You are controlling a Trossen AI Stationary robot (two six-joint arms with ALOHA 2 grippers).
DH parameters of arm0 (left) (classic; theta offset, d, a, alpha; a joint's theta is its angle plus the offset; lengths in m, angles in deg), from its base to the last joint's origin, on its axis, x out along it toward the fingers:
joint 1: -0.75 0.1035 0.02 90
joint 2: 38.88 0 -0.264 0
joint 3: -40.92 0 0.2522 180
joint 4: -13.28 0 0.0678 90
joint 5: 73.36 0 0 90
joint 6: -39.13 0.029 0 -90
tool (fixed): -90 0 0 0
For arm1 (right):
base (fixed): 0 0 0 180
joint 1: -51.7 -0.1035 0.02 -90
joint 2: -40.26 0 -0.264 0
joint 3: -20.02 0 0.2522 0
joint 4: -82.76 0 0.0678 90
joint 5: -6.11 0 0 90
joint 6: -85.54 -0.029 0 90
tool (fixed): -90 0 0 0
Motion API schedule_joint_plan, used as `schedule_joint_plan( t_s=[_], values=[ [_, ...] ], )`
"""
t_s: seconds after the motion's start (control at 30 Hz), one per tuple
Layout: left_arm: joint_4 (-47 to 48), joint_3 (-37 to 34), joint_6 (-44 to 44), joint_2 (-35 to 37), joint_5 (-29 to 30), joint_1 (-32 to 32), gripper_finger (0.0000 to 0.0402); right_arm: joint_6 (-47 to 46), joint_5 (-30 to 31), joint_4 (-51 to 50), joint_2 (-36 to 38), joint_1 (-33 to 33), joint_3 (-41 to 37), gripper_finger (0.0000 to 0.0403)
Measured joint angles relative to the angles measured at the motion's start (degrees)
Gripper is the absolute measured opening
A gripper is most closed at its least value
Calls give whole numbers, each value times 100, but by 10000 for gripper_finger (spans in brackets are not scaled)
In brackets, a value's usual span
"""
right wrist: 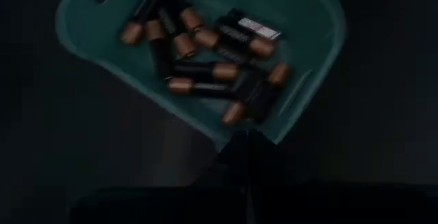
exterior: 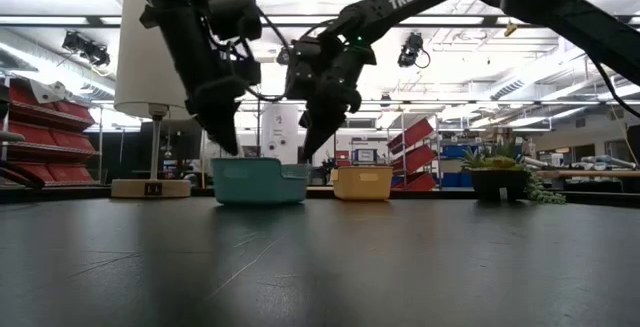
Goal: Sort batteries
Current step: Put the silver black battery into the yellow bin
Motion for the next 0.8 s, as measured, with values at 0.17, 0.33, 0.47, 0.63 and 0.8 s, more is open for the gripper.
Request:
schedule_joint_plan(
  t_s=[0.17, 0.33, 0.47, 0.63, 0.8],
  values=[
    [-716, 61, -186, -3, -59, 149, 257, -330, -615, -360, 137, 260, 5, 0],
    [-1021, 68, -737, -317, -134, 174, 257, -490, -1283, -401, 526, 735, -187, 0],
    [-1105, 70, -1257, -812, -139, 305, 257, -508, -1672, -99, 994, 1107, -599, 0],
    [-929, 247, -1602, -1294, -203, 434, 257, -632, -1703, 558, 1669, 1414, -1422, 0],
    [-534, 606, -1658, -1538, -177, 491, 257, -644, -1688, 1296, 2326, 1618, -2356, 0]
  ],
)
